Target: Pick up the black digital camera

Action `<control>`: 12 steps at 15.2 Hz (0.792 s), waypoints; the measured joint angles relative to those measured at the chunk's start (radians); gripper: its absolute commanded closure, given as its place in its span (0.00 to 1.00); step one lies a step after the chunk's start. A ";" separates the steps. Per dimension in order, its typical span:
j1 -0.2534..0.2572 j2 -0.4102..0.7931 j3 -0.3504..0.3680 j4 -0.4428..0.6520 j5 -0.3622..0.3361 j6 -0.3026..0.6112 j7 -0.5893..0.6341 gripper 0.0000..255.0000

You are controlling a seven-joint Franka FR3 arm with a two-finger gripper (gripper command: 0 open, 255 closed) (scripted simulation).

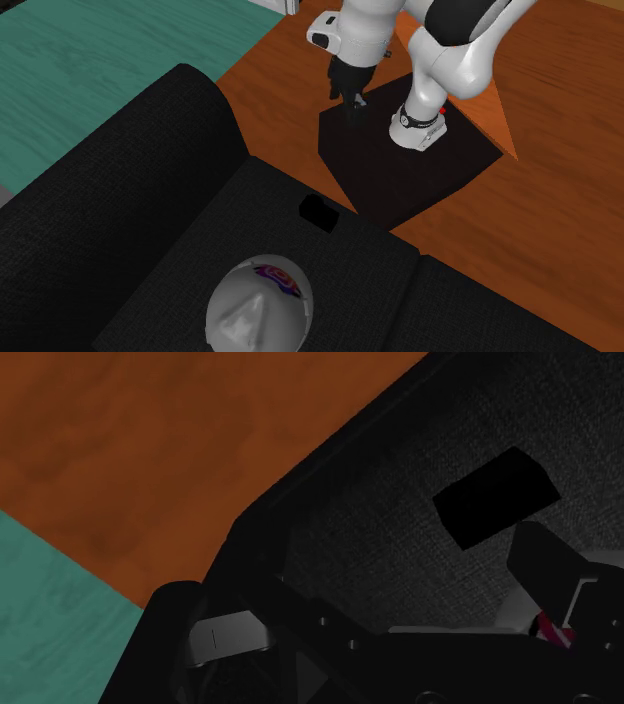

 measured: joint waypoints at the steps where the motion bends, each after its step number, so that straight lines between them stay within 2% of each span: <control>1: -0.002 0.031 0.014 0.001 0.009 0.028 0.030 0.00; 5: -0.013 0.133 0.056 -0.029 0.036 0.159 0.135 0.00; 12: -0.036 0.376 0.128 -0.006 0.050 0.378 0.328 0.00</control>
